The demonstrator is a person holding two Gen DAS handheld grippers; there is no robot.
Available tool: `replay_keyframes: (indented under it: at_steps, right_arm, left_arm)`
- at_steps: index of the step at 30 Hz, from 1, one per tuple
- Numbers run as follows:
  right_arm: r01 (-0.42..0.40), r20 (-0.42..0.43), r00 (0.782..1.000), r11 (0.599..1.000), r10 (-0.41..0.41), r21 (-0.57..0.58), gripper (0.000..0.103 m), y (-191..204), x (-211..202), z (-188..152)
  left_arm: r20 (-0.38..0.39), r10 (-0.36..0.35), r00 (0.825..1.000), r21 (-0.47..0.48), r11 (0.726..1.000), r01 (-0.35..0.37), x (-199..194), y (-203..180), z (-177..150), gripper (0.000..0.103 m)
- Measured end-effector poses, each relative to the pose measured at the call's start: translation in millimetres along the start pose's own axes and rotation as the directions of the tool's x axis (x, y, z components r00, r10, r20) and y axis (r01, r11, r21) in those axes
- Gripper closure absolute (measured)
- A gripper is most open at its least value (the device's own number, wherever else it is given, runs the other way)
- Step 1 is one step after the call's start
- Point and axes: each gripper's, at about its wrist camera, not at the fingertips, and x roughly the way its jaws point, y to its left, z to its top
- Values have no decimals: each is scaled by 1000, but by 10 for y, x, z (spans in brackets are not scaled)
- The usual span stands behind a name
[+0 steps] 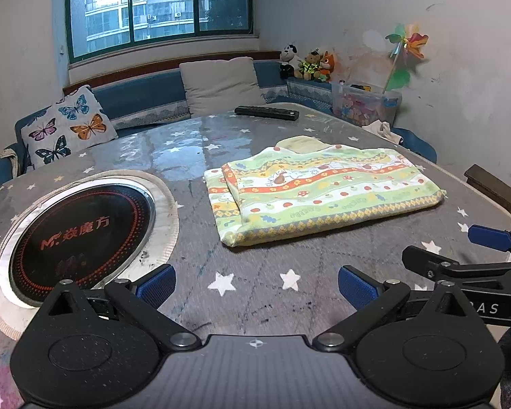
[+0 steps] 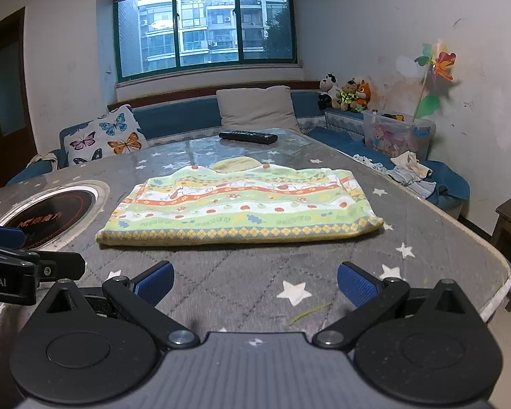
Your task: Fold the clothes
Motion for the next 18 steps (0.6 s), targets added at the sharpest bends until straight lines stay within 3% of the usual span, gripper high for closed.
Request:
replay_keyframes:
  at_steps: [18]
  right_arm:
    - [5, 3, 1000, 1000, -5, 19, 0, 7, -96, -80]
  left_arm:
    - [7, -4, 1000, -25, 1000, 4, -96, 3, -153, 0]
